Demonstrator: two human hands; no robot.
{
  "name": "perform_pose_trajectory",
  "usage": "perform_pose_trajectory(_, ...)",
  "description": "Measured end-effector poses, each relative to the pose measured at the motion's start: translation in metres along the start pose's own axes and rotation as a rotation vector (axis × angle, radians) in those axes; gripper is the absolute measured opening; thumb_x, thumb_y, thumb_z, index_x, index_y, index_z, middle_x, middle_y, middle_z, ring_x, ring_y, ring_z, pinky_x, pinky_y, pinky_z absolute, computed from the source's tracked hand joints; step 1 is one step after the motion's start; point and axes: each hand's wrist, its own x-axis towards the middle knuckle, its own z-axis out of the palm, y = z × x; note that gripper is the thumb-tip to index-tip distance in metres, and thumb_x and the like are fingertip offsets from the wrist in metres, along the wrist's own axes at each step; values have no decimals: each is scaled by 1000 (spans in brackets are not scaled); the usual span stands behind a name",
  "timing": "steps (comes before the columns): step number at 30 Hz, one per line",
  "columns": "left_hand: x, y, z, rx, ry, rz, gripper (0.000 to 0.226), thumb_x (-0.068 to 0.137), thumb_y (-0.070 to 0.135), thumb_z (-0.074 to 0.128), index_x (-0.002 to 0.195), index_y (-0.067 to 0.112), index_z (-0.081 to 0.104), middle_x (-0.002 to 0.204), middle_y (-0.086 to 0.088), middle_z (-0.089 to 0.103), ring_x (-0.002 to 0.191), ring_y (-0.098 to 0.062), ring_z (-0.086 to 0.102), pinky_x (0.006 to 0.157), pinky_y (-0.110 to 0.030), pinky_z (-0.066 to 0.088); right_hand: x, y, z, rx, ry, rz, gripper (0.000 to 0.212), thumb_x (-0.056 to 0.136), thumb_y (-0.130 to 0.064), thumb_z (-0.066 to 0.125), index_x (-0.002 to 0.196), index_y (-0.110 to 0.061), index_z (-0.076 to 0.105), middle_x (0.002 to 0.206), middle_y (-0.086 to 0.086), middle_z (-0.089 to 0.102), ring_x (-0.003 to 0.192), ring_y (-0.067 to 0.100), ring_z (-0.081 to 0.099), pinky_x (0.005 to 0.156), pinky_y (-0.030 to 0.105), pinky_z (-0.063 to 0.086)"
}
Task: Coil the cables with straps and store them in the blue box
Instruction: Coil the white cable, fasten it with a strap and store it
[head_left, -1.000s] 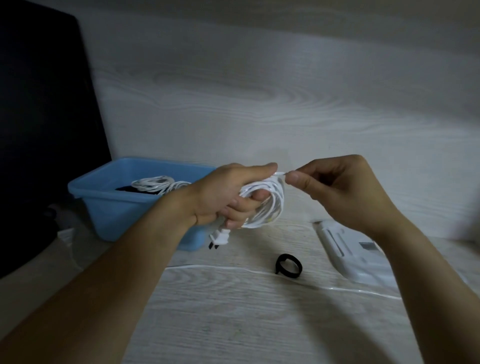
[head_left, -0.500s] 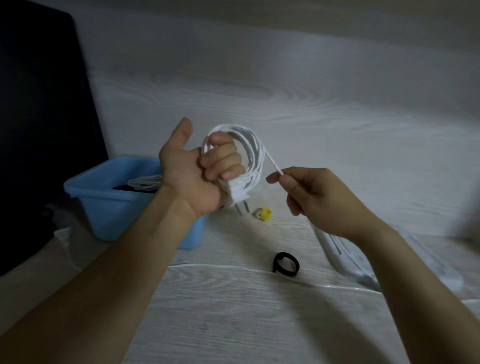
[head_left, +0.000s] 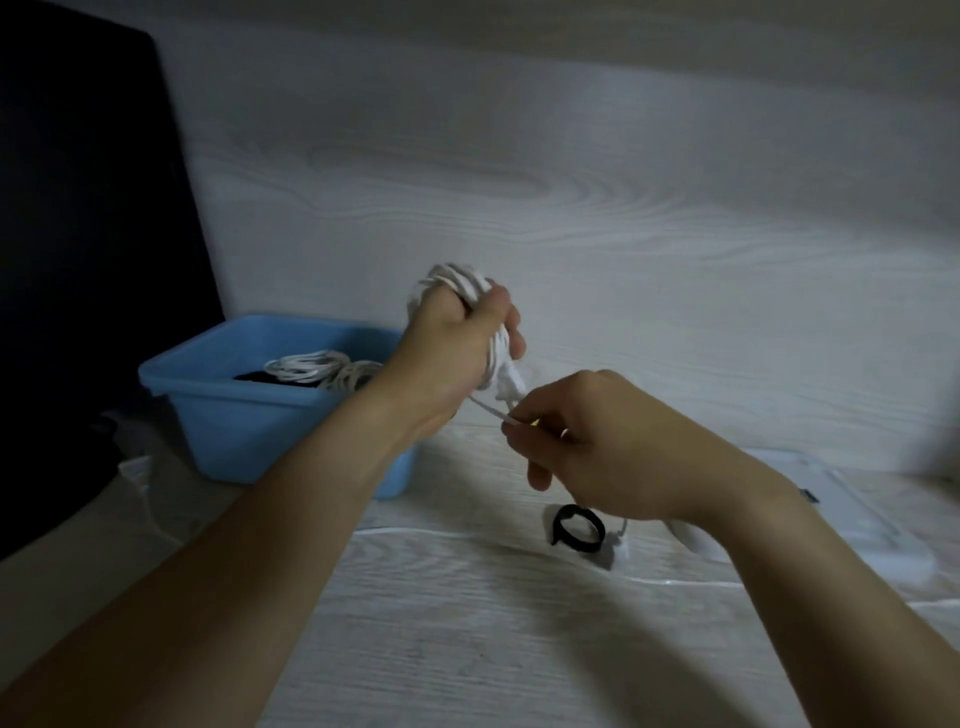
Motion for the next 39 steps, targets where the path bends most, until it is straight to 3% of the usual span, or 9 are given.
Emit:
perform_pose_trajectory(3, -3, -7, 4, 275, -139, 62, 10, 103, 15, 44, 98, 8, 49, 86, -2, 62, 80, -17, 63, 71, -27, 53, -2, 1, -8, -47, 54, 15, 20, 98, -28, 59, 86, -19, 72, 69, -3, 73, 50, -7, 57, 50, 10, 41)
perform_pose_trajectory(7, -10, -1, 5, 502, -366, 52, 40, 90, 39, 51, 90, -1, 51, 81, -21, 57, 74, -23, 55, 73, -46, 52, -4, 5, -19, -138, 243, -42, 17, 84, -36, 75, 70, -26, 73, 60, -8, 68, 63, 1, 61, 56, 17, 43)
perform_pose_trajectory(10, -14, 5, 7, 433, -497, -76, 39, 103, 26, 43, 86, -8, 53, 72, -18, 54, 67, -24, 54, 65, -36, 50, -6, 9, -28, -153, 332, -34, 33, 64, -55, 83, 57, -29, 65, 49, -15, 59, 58, -2, 58, 54, 11, 39)
perform_pose_trajectory(13, -17, 7, 4, 364, -654, -249, 53, 103, 48, 29, 74, 9, 49, 54, -5, 44, 48, -18, 41, 54, -31, 41, -9, 14, -38, -116, 399, -28, 46, 51, -68, 77, 55, -25, 61, 42, -17, 54, 48, 0, 54, 50, 10, 38)
perform_pose_trajectory(18, -17, 10, -3, 184, -738, -370, 57, 93, 62, 32, 63, 15, 44, 41, 2, 23, 34, -12, 18, 42, -22, 28, -10, 34, -43, 229, 415, -3, 38, 68, -50, 76, 64, -13, 67, 43, -9, 50, 38, 4, 39, 42, 11, 32)
perform_pose_trajectory(24, -11, 6, -4, -129, -631, -376, 49, 91, 51, 38, 53, 19, 39, 36, 5, 21, 29, -10, 18, 38, -20, 28, 0, 47, -31, 445, 314, -33, 25, 93, -28, 63, 80, -7, 69, 58, -1, 63, 51, 11, 57, 53, 20, 46)
perform_pose_trajectory(29, -5, 5, -7, -352, -413, -344, 55, 98, 42, 34, 48, 20, 39, 34, 4, 19, 27, -11, 17, 36, -19, 28, 7, 52, -20, 531, 304, -35, 16, 100, -9, 54, 102, -9, 70, 77, 6, 71, 69, 18, 69, 67, 29, 58)
perform_pose_trajectory(34, -4, 3, -2, -521, -230, -324, 54, 99, 42, 32, 51, 19, 41, 35, 4, 22, 29, -10, 20, 37, -19, 28, 17, 42, 4, 618, 296, 22, 28, 102, -13, 51, 128, -17, 61, 95, 11, 73, 80, 23, 74, 65, 39, 61)
perform_pose_trajectory(39, -4, 0, 0, -608, -221, -327, 53, 99, 40, 34, 50, 19, 39, 34, 5, 21, 28, -10, 20, 36, -20, 29, 21, 37, 10, 832, 280, 98, 30, 105, -19, 42, 119, -22, 68, 105, 7, 73, 101, 26, 69, 82, 48, 60)
